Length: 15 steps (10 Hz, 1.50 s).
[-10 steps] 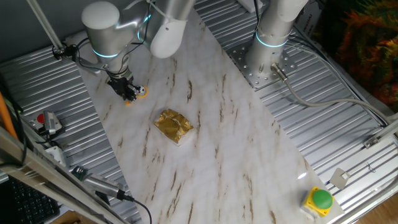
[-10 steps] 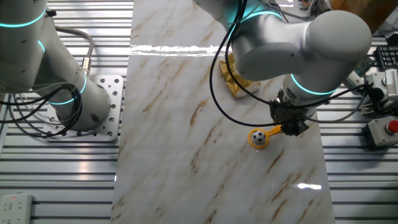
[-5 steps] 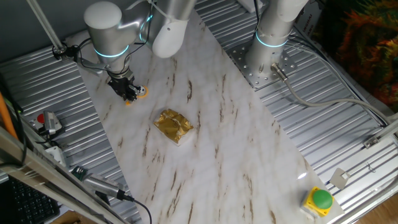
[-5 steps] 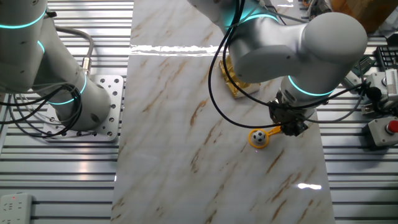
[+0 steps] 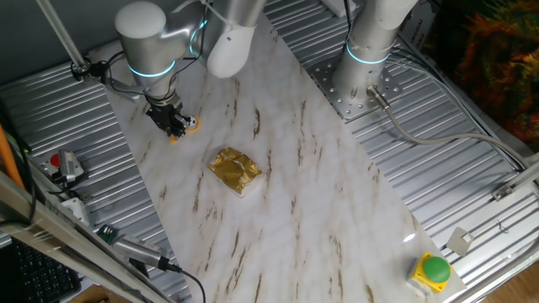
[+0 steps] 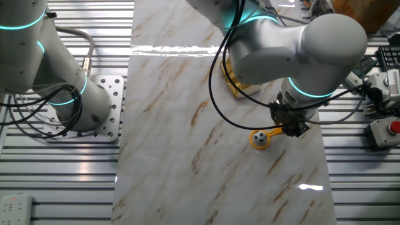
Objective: Remove the bubble ring from the ball
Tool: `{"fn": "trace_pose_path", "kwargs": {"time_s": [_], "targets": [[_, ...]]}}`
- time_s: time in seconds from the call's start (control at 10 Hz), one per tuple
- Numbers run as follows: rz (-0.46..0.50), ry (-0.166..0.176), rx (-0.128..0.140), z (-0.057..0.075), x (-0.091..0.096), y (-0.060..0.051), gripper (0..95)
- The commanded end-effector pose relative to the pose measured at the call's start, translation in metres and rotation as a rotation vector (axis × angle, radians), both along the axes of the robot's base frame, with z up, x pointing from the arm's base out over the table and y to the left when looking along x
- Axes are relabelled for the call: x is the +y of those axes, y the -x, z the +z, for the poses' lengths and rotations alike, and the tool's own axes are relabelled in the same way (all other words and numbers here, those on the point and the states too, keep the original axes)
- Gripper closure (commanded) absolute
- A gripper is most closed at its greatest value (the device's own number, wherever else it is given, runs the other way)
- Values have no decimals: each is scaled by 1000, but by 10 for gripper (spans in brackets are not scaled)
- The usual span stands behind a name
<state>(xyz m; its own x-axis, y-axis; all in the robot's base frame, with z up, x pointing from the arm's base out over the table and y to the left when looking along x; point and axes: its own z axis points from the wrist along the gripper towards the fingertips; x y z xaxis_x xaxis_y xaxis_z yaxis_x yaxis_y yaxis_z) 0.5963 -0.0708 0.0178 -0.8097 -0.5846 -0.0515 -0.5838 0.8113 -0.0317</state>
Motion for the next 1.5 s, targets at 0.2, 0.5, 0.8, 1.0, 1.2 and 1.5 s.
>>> {"fn": "trace_pose_path", "kwargs": {"time_s": [0.2, 0.5, 0.8, 1.0, 1.2, 1.5], "targets": [[0, -2, -1, -1, 0, 0, 760], [-2, -4, -2, -3, 0, 0, 760], [-4, -6, -4, -4, 0, 0, 760], [-5, -7, -5, -4, 0, 0, 760], [-5, -7, -8, -5, 0, 0, 760], [-4, -8, -11, -6, 0, 0, 760]]}}
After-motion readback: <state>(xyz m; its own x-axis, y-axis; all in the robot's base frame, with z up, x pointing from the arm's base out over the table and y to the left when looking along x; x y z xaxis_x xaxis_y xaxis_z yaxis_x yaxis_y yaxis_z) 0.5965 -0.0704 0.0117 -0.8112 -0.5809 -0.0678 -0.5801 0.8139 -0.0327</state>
